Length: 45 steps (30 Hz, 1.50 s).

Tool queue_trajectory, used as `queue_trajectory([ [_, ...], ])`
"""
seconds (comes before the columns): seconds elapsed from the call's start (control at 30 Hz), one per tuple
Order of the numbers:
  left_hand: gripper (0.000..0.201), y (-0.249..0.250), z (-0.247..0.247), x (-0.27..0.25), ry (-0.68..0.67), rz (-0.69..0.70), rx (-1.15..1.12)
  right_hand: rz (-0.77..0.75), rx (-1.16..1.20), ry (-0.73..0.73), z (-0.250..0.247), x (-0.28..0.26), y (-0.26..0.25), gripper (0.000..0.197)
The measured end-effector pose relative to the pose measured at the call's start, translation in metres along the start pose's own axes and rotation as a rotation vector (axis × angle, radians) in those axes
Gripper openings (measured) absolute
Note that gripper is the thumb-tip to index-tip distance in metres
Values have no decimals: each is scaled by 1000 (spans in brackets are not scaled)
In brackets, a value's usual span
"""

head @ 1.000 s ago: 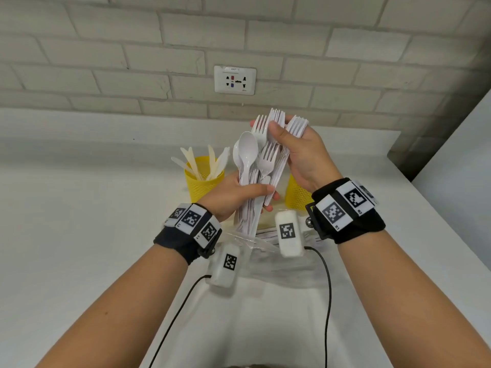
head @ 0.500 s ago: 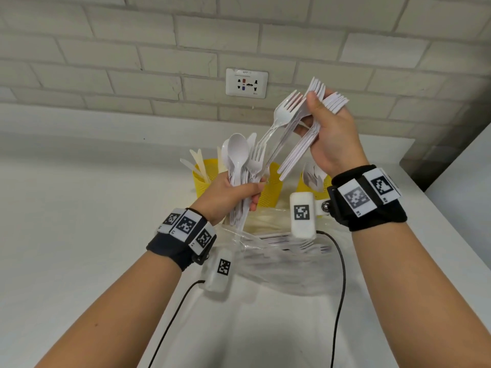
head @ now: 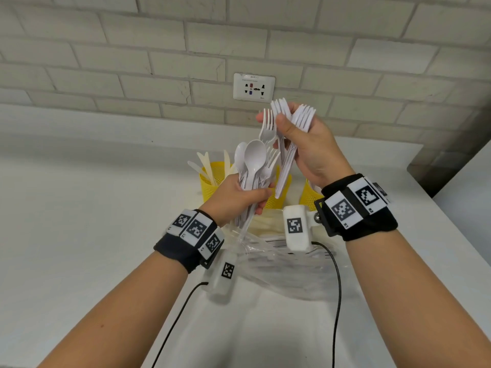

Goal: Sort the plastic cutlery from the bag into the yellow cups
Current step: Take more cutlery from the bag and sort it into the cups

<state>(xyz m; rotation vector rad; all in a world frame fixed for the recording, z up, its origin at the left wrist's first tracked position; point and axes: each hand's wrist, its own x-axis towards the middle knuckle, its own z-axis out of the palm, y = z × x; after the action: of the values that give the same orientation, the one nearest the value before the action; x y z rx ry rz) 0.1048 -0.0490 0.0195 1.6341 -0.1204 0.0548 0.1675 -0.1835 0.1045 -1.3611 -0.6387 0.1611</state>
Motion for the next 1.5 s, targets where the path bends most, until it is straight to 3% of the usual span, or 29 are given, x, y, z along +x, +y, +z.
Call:
queue_trajectory([
  [0.17,7,-3,1,3,29,-9,-17,55,-17,-16,3,1,0,34],
  [0.33,5,-1,0,1,47,-9,-1,21,177,146,-5,9,-10,19],
  [0.47,10,0,-5,-2,127,9,-5,-122,327,312,-26,21,-19,17],
  [0.67,7,14,-19,8,284,83,-186,-163,-87,398,-30,45,22,19],
  [0.83,13,29,-25,13,317,166,-317,-92,-168,441,-28,56,65,21],
  [0.93,14,34,-27,14,341,182,-328,-29,-175,430,-27,56,81,20],
  [1.1,10,34,-34,13,387,184,-336,310,-333,305,-30,44,110,26],
  [1.2,9,36,-37,16,392,197,-351,397,-446,221,-30,44,101,29],
  [1.33,5,43,-36,25,386,210,-356,520,-662,107,-32,47,80,73],
  [1.4,7,45,-33,30,386,206,-343,429,-751,132,-30,48,68,79],
  [1.5,10,47,-28,35,364,181,-328,175,-644,132,-15,41,43,48],
])
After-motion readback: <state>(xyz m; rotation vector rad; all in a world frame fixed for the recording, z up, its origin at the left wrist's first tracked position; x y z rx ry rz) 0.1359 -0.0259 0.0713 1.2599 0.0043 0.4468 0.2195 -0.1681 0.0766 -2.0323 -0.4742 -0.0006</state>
